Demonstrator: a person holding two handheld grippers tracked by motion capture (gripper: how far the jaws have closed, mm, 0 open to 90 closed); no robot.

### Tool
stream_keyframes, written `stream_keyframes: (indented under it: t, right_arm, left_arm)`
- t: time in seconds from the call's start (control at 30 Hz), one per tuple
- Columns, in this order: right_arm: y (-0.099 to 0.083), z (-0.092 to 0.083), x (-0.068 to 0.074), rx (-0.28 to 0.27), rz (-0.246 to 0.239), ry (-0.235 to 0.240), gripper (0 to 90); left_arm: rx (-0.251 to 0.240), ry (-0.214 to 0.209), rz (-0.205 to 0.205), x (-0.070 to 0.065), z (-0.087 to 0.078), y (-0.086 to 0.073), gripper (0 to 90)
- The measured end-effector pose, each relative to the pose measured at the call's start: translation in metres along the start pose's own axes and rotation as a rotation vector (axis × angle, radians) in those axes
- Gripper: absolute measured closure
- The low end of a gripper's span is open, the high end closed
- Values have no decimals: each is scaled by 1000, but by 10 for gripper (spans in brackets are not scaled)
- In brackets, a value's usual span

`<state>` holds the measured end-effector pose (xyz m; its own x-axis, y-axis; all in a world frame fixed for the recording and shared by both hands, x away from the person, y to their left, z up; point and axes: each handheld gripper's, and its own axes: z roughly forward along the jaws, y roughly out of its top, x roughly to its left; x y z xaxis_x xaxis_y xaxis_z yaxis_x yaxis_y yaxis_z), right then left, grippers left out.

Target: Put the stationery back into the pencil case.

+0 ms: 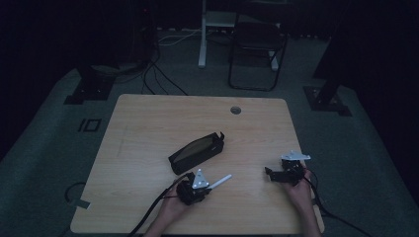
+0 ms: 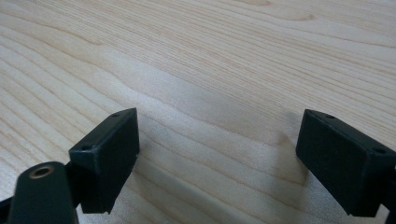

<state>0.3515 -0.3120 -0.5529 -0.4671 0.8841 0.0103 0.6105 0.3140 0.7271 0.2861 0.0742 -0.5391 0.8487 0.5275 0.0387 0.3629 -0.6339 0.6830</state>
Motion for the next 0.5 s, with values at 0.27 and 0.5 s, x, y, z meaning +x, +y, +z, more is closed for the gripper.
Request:
stream_keyframes:
  t: [0.27, 0.5]
  right_arm:
    - [0, 0, 0, -1, 0, 0, 132]
    - [0, 0, 0, -1, 0, 0, 131]
  left_arm:
    - [-14, 16, -26, 19, -16, -20, 788]
    - [-15, -13, -12, 26, -26, -30, 788]
